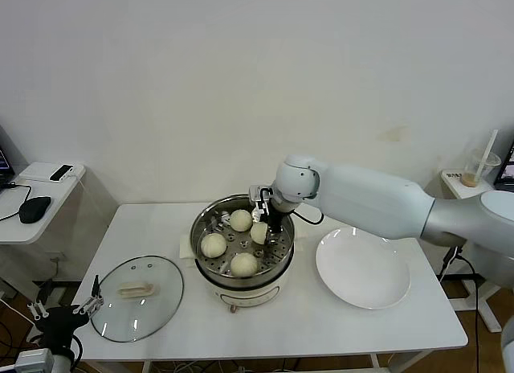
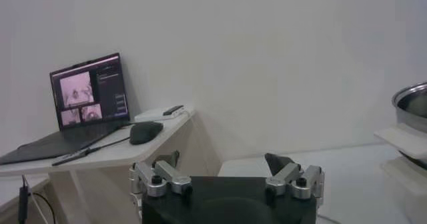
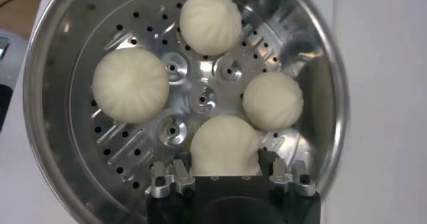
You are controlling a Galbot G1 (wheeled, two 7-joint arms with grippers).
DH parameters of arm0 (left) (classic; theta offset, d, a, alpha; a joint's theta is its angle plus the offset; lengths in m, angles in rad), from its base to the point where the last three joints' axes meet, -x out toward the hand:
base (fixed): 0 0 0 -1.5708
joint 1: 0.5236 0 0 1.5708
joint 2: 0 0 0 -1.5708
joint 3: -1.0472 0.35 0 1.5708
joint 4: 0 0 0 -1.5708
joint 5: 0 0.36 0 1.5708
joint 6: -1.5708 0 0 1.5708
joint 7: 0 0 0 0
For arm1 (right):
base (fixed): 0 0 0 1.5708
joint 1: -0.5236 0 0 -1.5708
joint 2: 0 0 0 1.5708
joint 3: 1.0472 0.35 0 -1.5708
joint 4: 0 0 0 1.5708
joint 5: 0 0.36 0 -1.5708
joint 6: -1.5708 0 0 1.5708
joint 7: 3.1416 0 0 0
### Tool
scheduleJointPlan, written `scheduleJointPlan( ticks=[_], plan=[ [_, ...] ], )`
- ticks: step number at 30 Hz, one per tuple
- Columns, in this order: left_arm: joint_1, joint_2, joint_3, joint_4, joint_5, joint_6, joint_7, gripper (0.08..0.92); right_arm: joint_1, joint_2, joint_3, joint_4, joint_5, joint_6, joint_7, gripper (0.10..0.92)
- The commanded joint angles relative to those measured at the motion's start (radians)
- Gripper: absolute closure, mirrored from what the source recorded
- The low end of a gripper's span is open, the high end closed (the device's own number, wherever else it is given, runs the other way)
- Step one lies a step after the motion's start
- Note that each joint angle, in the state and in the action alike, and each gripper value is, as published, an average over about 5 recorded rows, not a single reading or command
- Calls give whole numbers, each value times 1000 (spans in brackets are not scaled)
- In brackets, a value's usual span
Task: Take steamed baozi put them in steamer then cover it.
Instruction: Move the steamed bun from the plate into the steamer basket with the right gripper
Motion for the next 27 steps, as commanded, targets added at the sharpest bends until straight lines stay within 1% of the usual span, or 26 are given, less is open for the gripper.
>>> scheduleJointPlan(
  ticks=[1,8,11,16,20,24,27],
  plan=[
    [0,0,0,2,0,-1,0,177,-27,17,-5,-23,-27,-4,6,397],
    [-1,1,-2,1,1,-1,0,177,-30,21,10,-26,-29,-3,15,392],
    [-1,1,-3,2,1,-1,0,177,-22,12,21,-10,-19,-8,18,361],
    [-3,4,-2,4,1,0,1,177,20,-37,37,59,9,-20,15,224],
    [-10,5,3,6,2,1,2,177,54,-100,67,134,44,-27,19,204],
    [-16,6,9,6,3,1,2,177,51,-185,116,226,96,-31,80,203],
    [-20,7,13,6,2,-2,3,177,1,-256,161,302,166,-30,214,202]
  ],
)
